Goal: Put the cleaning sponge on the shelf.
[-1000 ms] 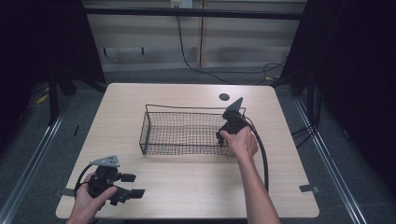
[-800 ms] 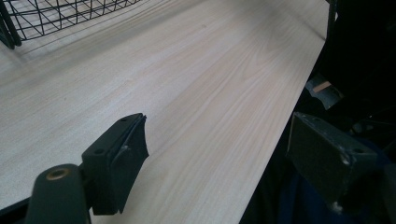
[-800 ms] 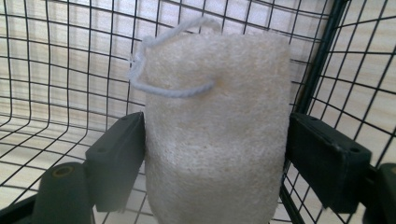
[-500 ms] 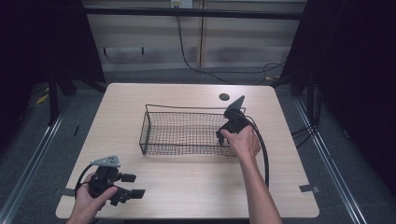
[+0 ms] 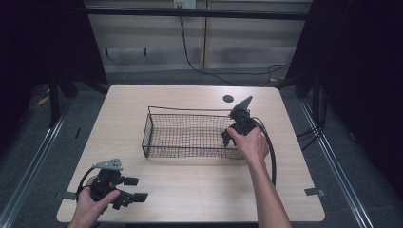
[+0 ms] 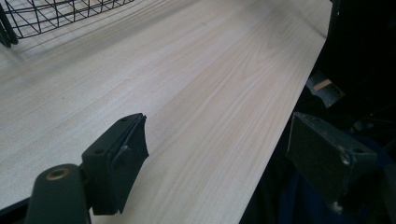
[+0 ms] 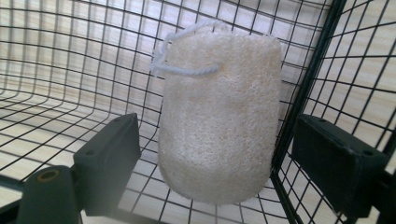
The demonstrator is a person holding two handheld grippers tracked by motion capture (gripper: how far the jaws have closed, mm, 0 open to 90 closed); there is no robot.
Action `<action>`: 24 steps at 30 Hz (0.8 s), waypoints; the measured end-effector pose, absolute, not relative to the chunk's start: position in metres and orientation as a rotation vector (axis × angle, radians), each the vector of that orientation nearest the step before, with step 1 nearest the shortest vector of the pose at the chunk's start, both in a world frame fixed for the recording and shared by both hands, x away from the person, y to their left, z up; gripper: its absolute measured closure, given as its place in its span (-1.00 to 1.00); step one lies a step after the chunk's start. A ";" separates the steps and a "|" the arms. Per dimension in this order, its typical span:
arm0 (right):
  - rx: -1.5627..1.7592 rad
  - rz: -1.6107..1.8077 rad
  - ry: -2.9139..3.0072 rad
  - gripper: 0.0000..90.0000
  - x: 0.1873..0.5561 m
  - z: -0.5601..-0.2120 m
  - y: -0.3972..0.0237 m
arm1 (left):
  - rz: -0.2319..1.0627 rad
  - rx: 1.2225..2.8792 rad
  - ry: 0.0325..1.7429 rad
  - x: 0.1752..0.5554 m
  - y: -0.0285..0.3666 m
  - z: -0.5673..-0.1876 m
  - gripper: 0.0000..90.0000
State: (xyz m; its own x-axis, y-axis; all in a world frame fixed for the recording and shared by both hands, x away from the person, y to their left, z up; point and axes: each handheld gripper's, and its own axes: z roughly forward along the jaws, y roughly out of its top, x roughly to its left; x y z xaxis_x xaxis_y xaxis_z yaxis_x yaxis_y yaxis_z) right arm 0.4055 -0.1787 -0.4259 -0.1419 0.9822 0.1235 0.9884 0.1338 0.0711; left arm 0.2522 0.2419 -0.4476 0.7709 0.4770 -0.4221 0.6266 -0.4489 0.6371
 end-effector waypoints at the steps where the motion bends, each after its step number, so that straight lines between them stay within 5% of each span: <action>1: -2.027 -0.209 -2.330 -0.66 0.406 -0.426 -0.179 | -0.229 2.130 0.820 0.252 0.242 -0.448 -0.57; 24: -1.947 -0.433 -2.356 -0.63 0.392 -0.401 -0.194 | -0.223 2.121 0.827 0.252 0.242 -0.448 -0.57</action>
